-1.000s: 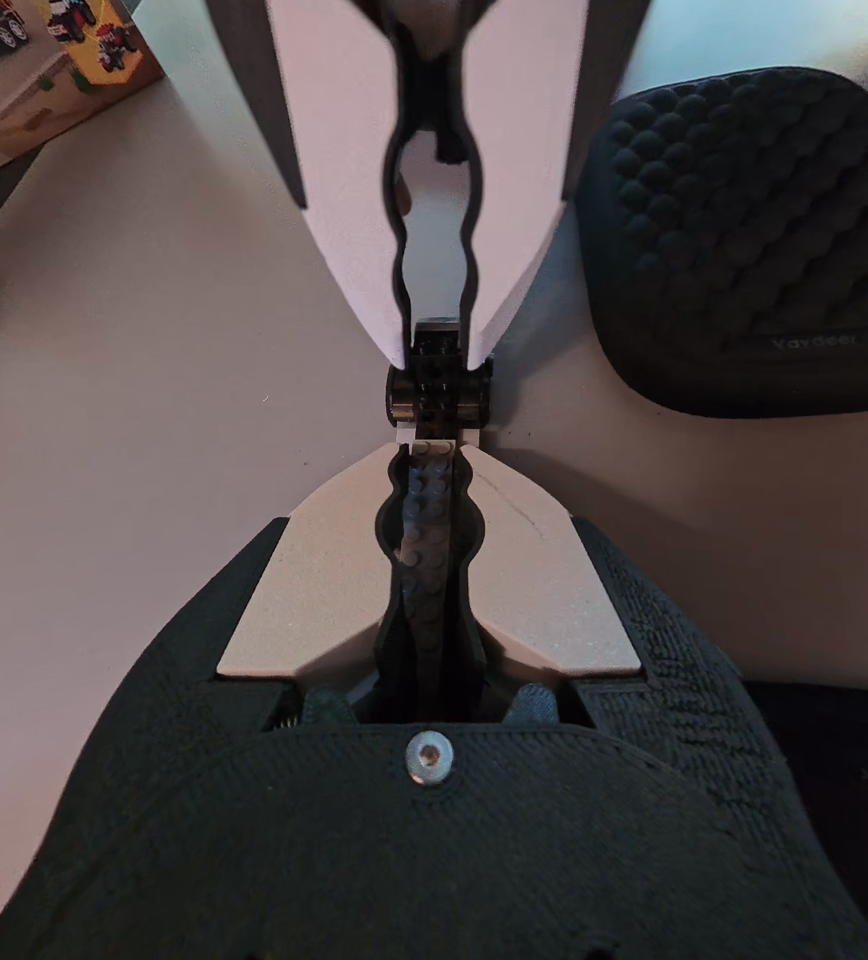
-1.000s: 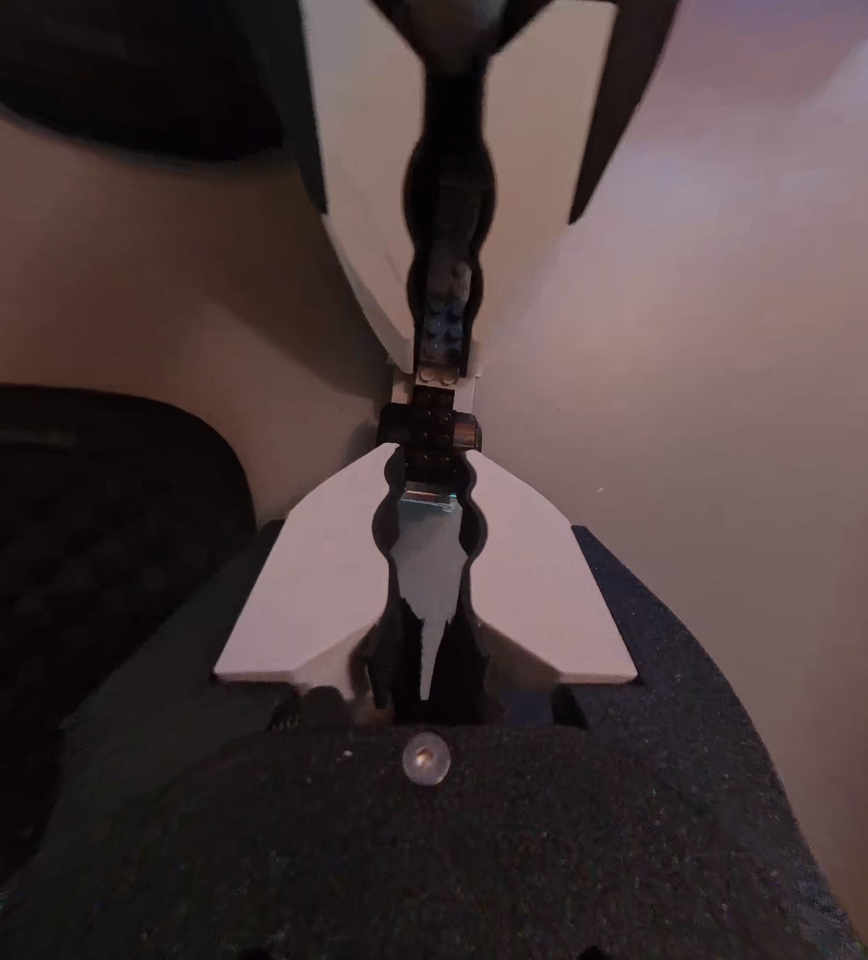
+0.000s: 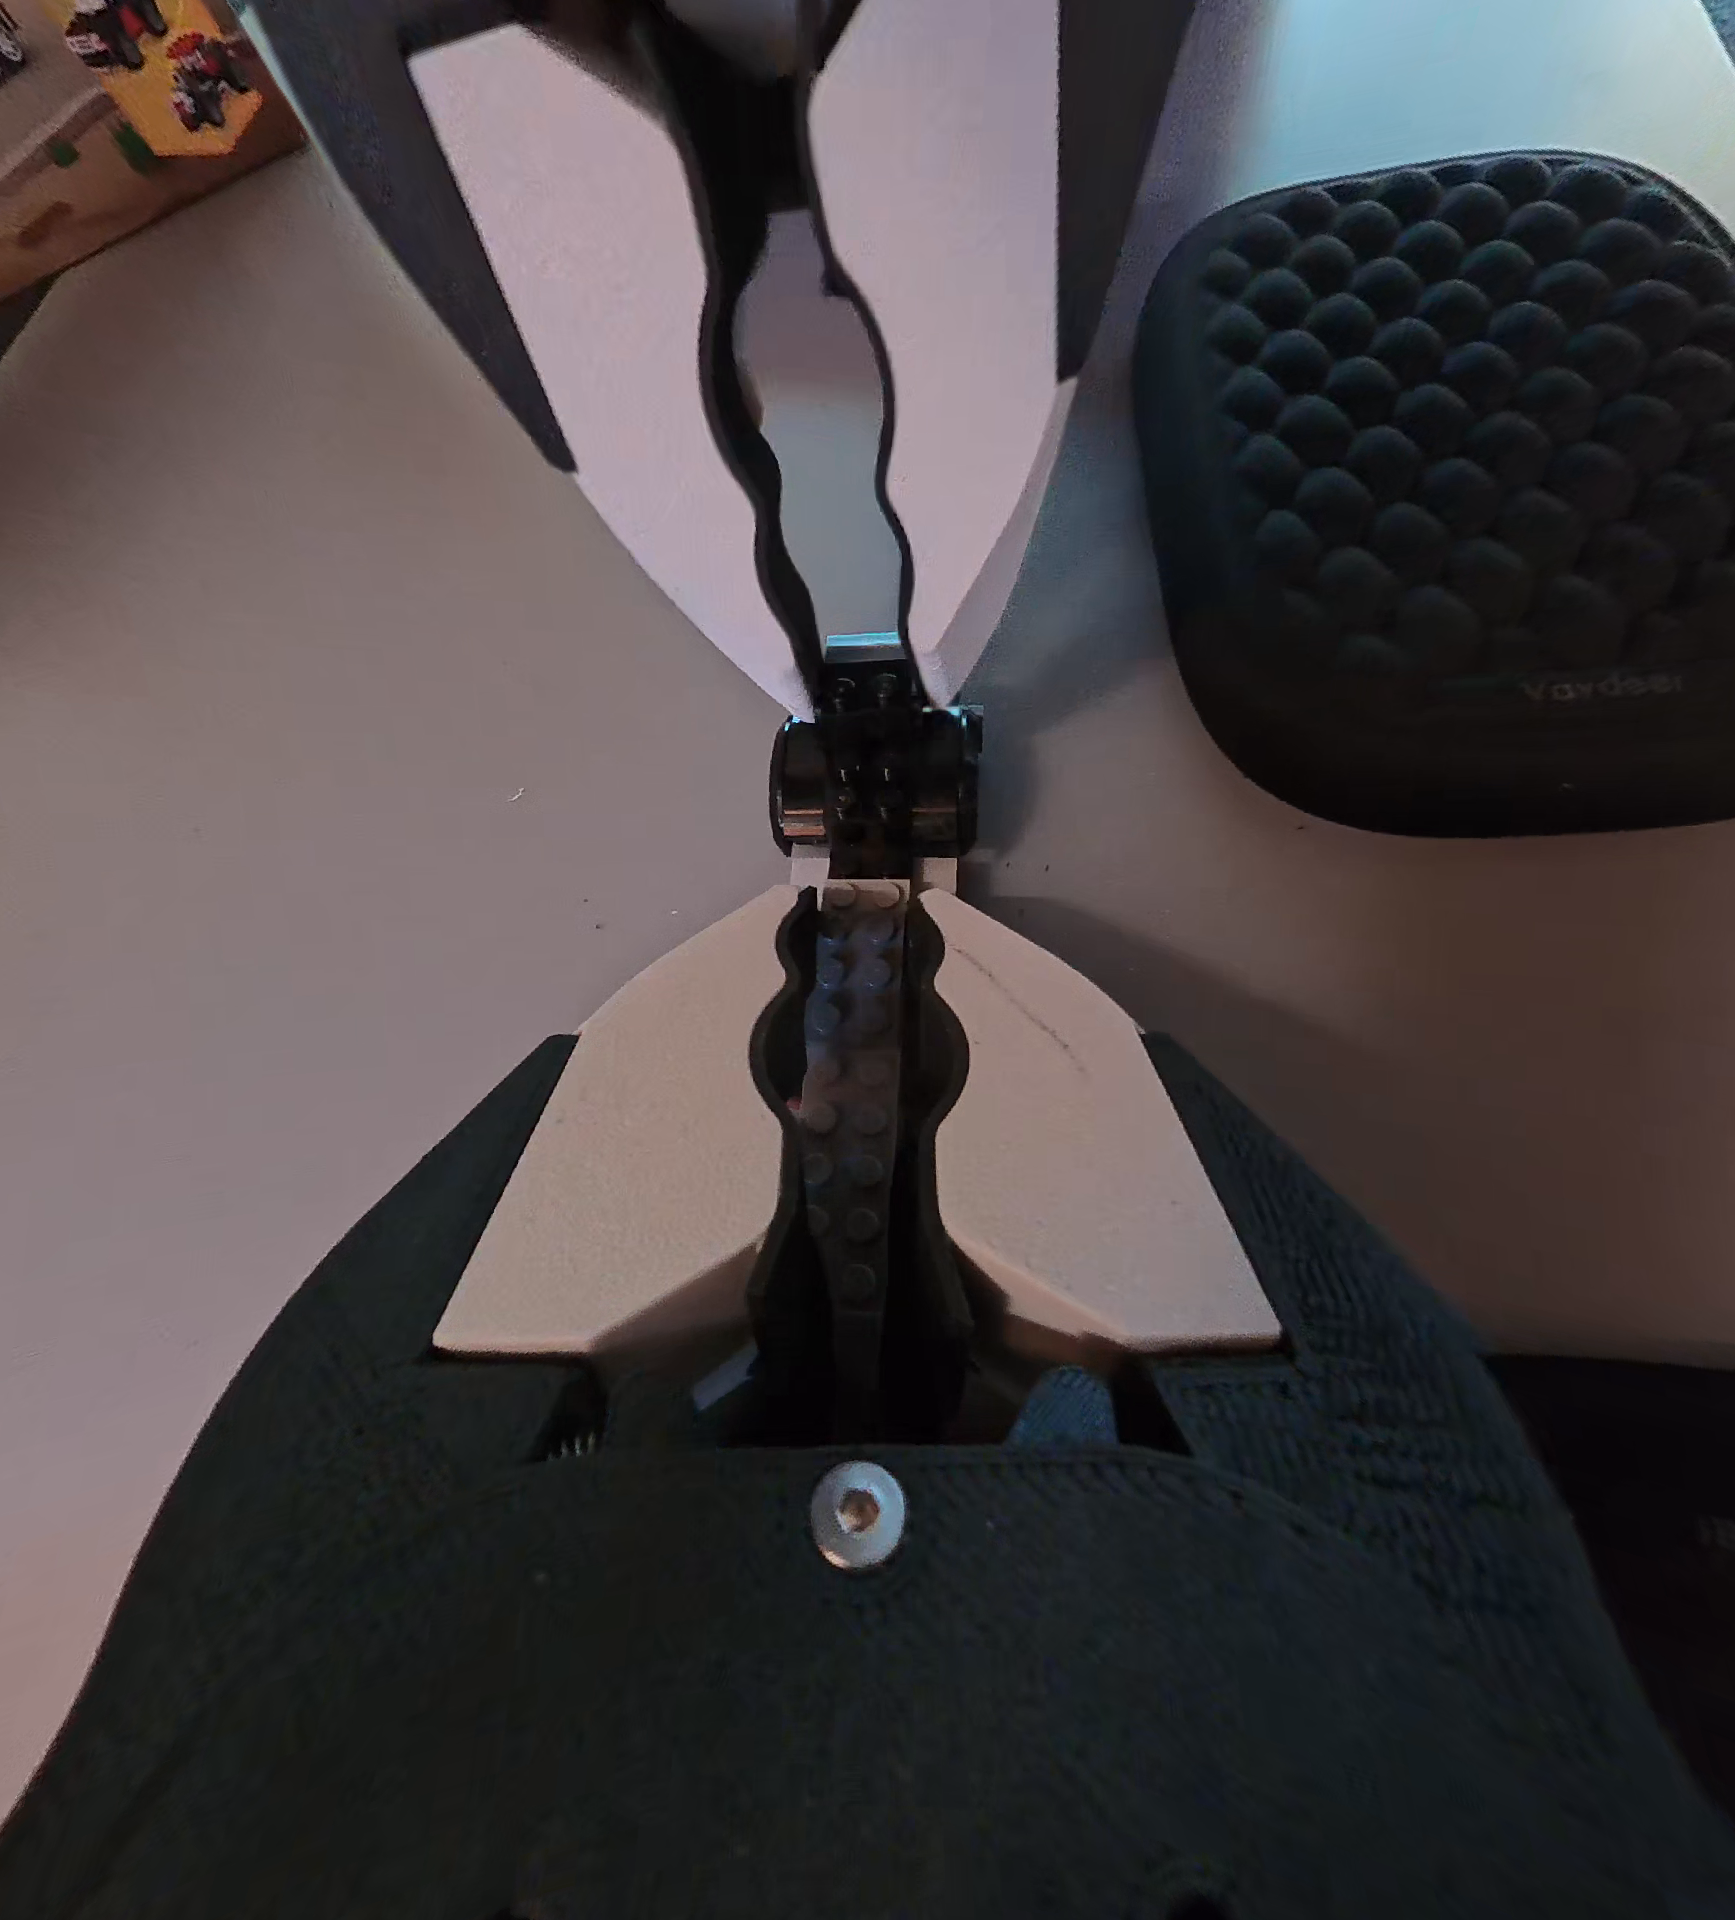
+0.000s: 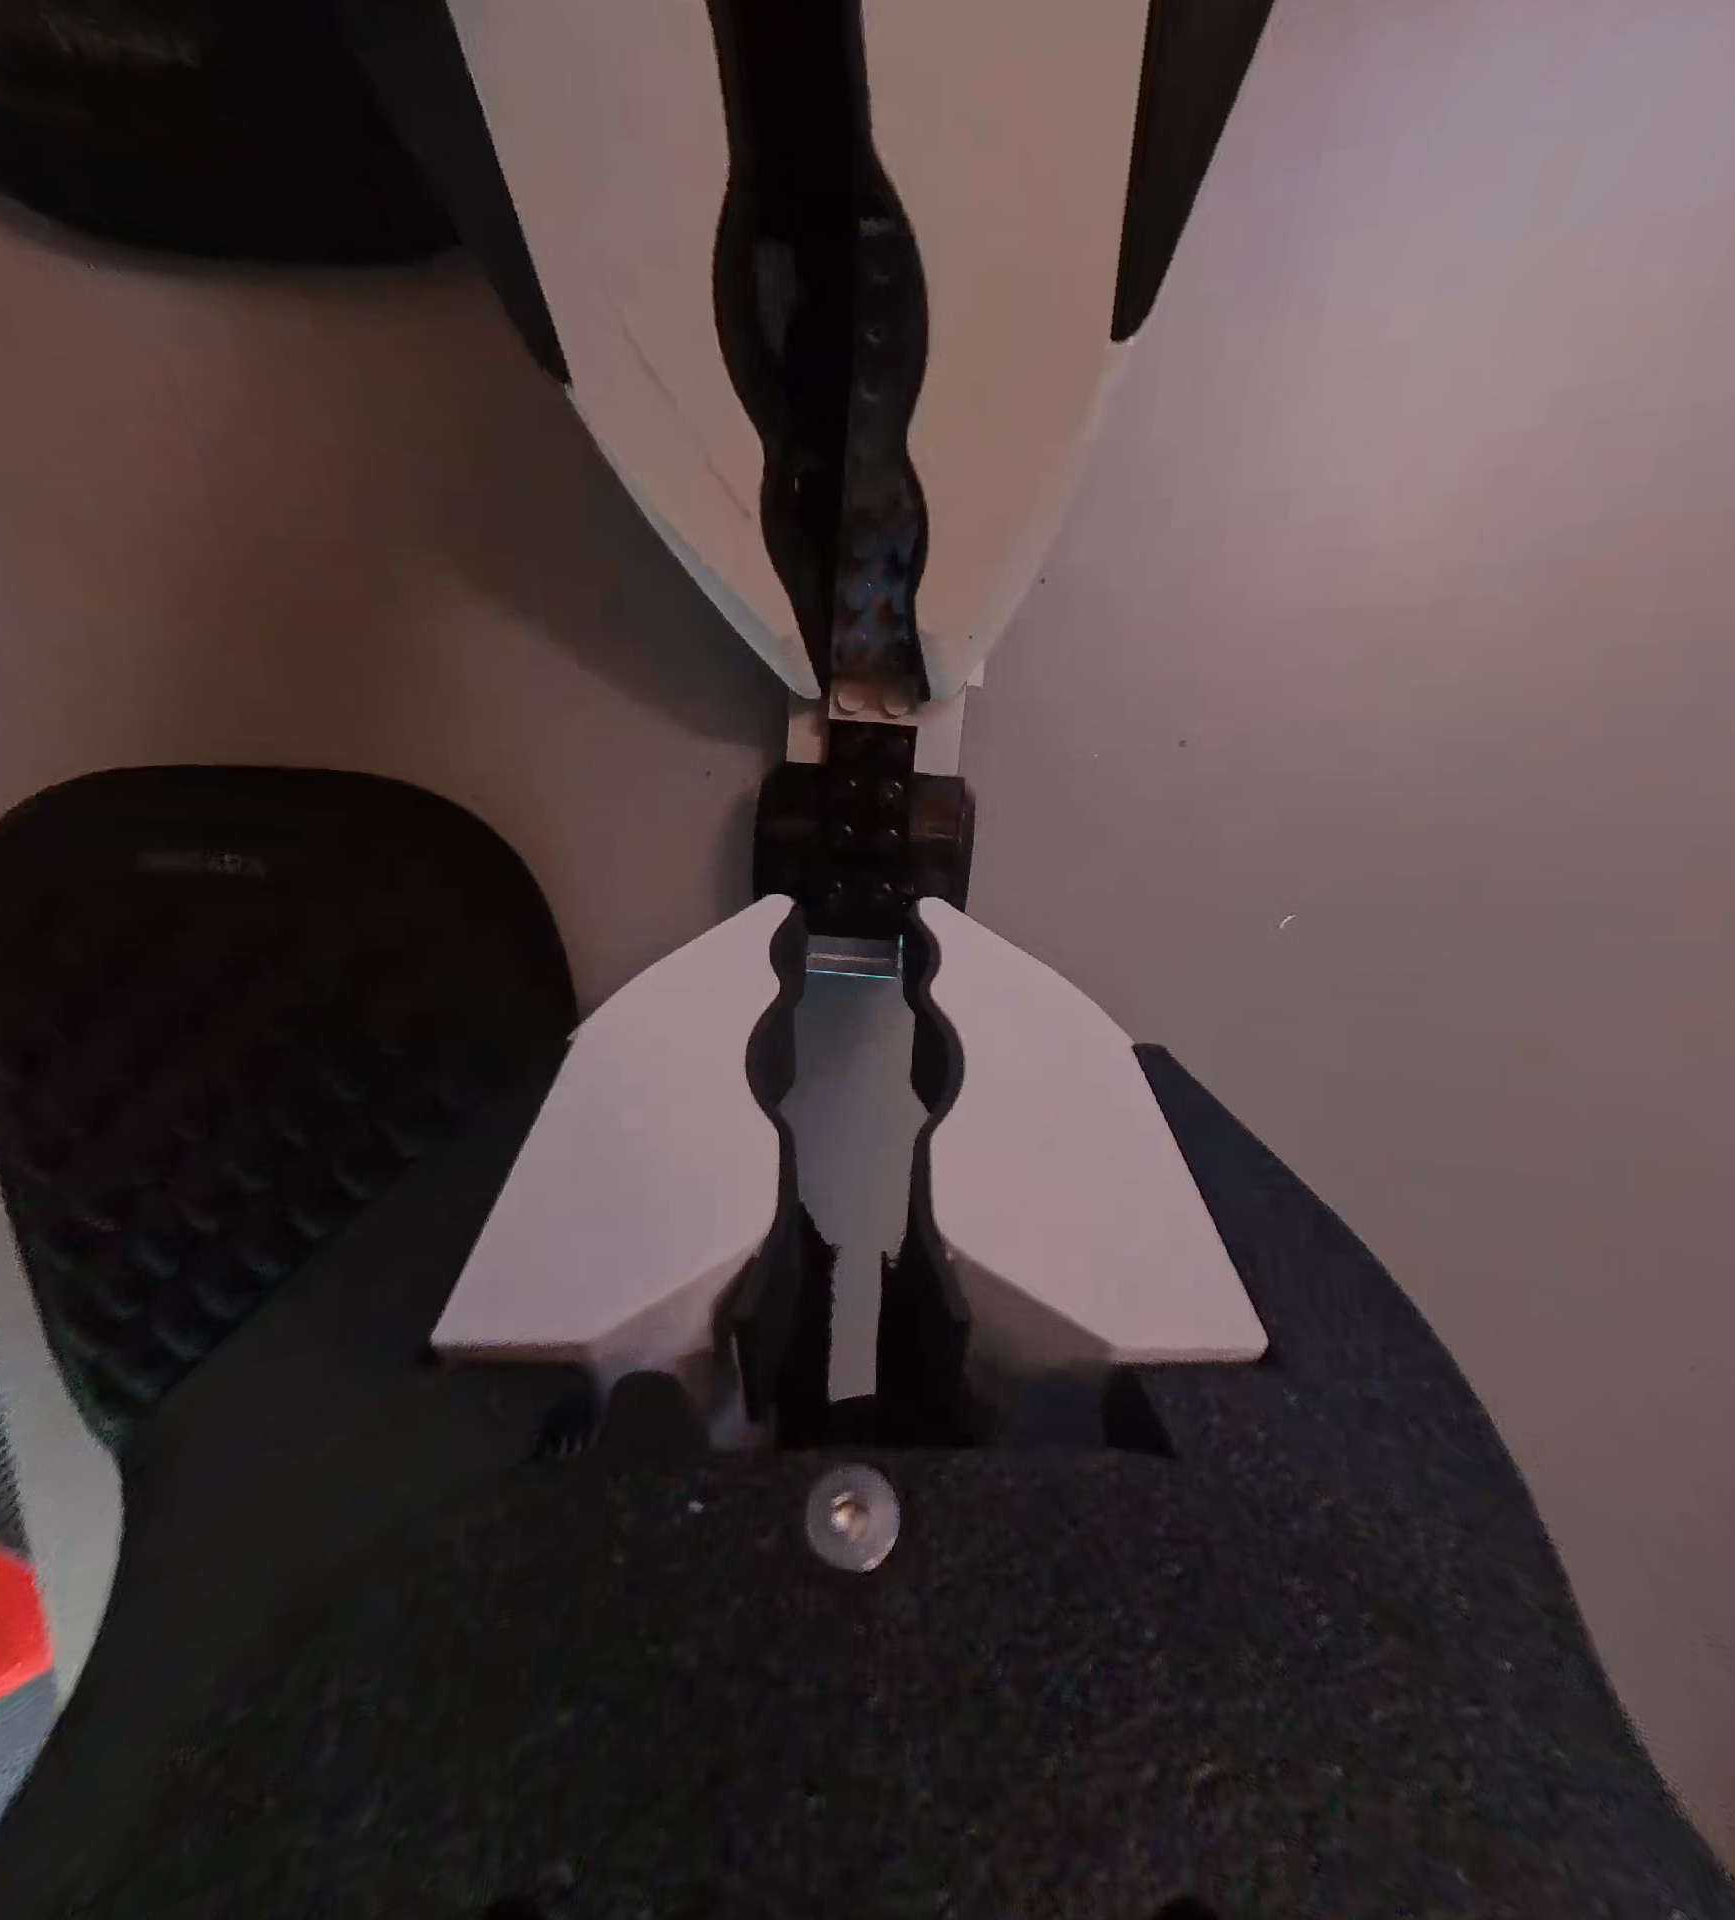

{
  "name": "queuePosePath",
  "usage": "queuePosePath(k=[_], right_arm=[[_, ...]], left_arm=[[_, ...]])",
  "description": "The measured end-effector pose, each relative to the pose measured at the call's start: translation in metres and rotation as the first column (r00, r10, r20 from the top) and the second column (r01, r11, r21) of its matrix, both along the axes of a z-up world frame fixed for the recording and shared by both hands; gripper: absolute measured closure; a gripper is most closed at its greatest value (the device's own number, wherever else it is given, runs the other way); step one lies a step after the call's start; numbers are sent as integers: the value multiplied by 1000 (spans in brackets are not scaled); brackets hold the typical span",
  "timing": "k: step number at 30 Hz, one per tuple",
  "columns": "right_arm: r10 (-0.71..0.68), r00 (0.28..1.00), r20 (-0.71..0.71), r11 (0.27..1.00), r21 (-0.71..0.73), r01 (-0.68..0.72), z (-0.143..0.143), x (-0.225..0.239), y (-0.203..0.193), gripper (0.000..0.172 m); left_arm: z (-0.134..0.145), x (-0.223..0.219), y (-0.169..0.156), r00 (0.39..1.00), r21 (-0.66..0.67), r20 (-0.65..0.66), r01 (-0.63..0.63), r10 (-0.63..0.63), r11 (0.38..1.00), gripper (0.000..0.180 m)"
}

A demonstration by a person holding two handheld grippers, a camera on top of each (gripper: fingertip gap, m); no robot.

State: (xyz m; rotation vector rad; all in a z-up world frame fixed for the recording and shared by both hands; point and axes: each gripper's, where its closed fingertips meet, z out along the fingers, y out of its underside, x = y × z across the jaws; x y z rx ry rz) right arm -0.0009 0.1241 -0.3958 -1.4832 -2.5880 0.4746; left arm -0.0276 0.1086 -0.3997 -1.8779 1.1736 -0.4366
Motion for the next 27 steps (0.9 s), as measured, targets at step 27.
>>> queuePosePath(k=[27], right_arm=[[293,925,-241,810,576,-106,9,-6,-5,159]], left_arm=[[-1,1,0,1000,-20,12,1,-1,1000,164]])
